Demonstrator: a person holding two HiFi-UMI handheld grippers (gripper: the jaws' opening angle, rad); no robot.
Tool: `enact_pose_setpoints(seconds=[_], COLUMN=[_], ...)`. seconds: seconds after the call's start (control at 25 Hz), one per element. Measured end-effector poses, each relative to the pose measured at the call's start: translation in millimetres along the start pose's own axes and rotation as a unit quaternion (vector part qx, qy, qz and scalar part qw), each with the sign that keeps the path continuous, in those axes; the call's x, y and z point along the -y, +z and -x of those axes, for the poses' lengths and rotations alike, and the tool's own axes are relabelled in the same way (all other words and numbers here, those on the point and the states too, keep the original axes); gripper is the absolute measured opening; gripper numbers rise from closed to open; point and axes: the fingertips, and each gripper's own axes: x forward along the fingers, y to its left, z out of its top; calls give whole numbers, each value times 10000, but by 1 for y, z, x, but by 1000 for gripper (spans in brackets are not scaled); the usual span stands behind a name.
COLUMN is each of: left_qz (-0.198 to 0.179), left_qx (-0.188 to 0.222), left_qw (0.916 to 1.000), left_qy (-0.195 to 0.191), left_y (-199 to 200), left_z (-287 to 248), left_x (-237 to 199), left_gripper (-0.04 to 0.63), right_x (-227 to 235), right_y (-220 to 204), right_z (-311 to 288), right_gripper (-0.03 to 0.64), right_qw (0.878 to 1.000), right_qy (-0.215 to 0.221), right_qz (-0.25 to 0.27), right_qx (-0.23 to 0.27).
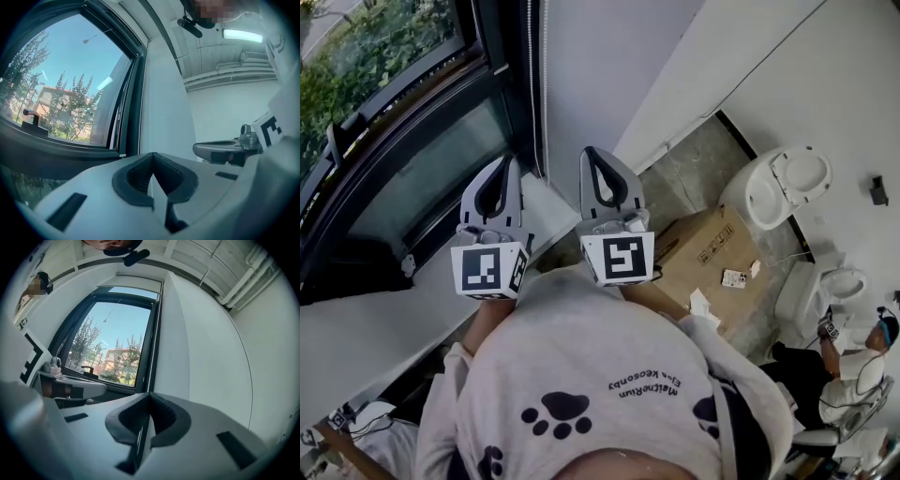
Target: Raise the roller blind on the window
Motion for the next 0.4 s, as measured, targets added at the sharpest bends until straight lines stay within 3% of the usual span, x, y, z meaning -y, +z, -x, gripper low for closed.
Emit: enact_pose_setpoints(seconds=[0.4], left_qz=[34], left_qx=[-20], left_qw=[10000], left_qy=[-81], left_y=[-3], left_z=[3], left_x=[6], left_gripper=[8], right_x=[-8], right_y=[-2], right_z=[1], right_gripper=[8], right_qw=[9999], right_qy=[163], right_qz=[-9], right_qx=[-54])
